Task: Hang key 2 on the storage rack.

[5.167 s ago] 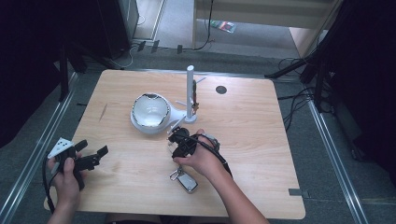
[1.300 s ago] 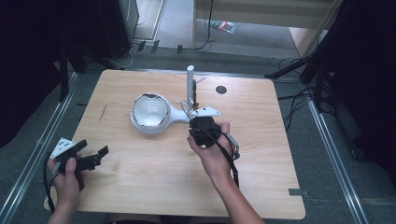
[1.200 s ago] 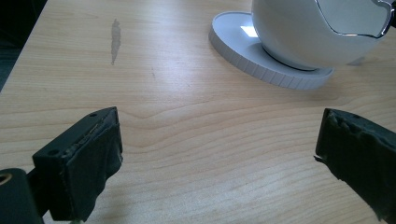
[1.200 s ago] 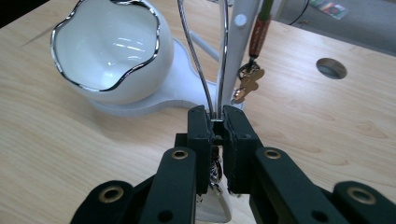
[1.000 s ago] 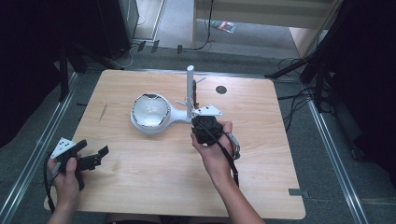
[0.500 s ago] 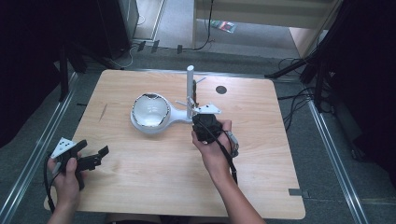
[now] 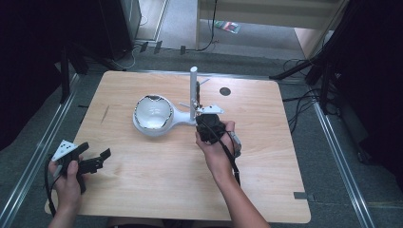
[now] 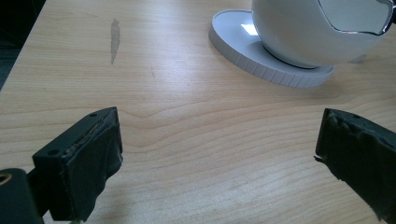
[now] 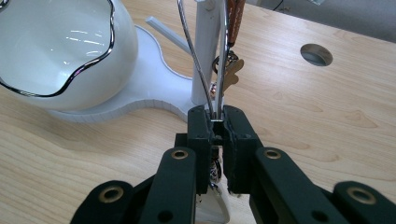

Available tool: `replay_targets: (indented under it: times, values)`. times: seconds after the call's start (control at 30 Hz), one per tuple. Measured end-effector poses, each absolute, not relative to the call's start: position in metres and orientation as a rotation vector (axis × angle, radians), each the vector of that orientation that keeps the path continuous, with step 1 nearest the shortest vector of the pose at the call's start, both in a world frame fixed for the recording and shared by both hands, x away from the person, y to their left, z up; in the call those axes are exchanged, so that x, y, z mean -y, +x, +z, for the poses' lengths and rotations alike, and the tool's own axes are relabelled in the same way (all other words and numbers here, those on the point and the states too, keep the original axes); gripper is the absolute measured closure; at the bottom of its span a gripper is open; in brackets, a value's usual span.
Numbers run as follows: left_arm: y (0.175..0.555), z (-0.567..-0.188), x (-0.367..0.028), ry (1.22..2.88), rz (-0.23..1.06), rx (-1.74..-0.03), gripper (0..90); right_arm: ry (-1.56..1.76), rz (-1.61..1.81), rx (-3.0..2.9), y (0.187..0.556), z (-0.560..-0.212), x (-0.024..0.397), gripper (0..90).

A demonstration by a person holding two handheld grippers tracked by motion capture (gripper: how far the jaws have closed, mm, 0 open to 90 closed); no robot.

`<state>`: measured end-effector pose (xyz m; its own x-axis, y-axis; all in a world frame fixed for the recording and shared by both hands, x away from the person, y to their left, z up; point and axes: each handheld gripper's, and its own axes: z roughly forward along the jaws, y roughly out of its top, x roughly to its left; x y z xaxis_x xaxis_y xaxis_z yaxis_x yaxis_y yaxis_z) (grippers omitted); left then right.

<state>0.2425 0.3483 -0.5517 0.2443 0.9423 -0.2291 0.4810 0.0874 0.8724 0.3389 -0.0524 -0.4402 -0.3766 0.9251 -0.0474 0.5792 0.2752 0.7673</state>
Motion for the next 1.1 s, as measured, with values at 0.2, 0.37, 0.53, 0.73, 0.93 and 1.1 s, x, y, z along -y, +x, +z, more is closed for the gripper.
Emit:
replay_targets:
  times: [0.2,0.37,0.53,0.73,0.93,1.1]
  values:
    - [0.243,-0.552,-0.348,1.544,0.595,-1.381,1.1,1.362,0.908,-2.067,0.343,-0.444,0.052,83.8]
    - [0.243,-0.552,-0.348,1.543,0.594,-1.383,1.1,1.380,0.897,-2.073,0.348,-0.448,0.052,83.8]
    - [0.243,-0.552,-0.349,1.546,0.592,-1.381,1.1,1.395,0.895,-2.073,0.354,-0.453,0.051,83.8]
    - [0.243,-0.552,-0.349,1.544,0.591,-1.382,1.1,1.410,0.891,-2.070,0.359,-0.457,0.048,83.8]
    - [0.243,-0.552,-0.349,1.544,0.590,-1.381,1.1,1.421,0.895,-2.078,0.366,-0.461,0.046,83.6]
    - [0.243,-0.552,-0.349,1.545,0.590,-1.380,1.1,1.425,0.894,-2.080,0.367,-0.463,0.046,78.0]
